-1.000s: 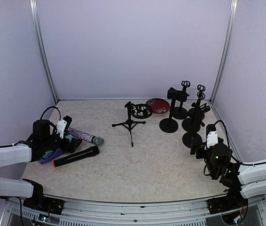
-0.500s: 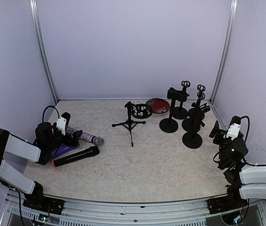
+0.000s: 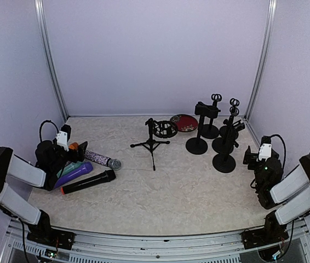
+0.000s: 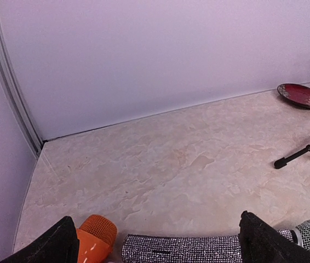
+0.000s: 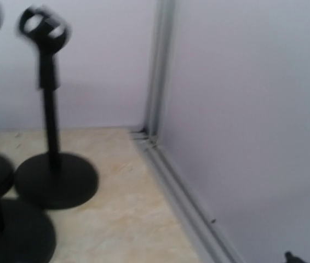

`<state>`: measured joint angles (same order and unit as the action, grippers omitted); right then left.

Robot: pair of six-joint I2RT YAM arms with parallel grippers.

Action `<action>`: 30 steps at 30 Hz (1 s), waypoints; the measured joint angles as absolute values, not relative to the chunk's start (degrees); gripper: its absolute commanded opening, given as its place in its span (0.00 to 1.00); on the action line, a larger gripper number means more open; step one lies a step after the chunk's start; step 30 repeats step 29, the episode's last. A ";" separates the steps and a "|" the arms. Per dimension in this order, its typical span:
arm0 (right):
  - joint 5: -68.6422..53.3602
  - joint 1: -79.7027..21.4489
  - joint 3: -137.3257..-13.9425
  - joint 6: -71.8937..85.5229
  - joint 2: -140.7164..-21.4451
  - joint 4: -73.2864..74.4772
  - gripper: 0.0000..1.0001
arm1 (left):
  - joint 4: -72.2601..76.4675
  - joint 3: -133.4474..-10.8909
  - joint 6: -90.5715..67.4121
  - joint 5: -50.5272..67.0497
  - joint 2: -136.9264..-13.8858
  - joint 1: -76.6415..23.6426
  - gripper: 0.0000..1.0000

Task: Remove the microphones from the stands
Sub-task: Reset both arms

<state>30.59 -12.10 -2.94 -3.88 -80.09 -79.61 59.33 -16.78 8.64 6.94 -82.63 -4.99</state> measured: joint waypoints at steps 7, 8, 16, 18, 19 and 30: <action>19.88 -8.08 -3.81 -5.15 -90.83 -88.55 1.00 | 62.83 -16.75 2.92 9.17 -86.96 1.69 0.99; 18.55 -7.99 -3.97 -5.32 -91.94 -88.86 1.00 | 63.81 -16.51 2.48 9.30 -87.15 2.20 0.99; 12.91 -5.32 -10.22 -4.43 -92.16 -84.68 1.00 | 71.57 -13.47 0.84 10.98 -88.79 2.24 0.99; 12.53 -4.89 -10.72 -4.05 -92.03 -83.79 1.00 | 72.53 -13.47 0.64 11.20 -88.84 2.24 0.99; 12.38 -4.82 -10.72 -3.90 -92.03 -83.42 1.00 | 72.86 -13.47 0.51 11.27 -88.84 2.24 0.99; 11.70 -4.78 -10.72 -3.33 -92.03 -81.28 1.00 | 73.76 -13.47 0.27 11.42 -88.88 2.24 0.99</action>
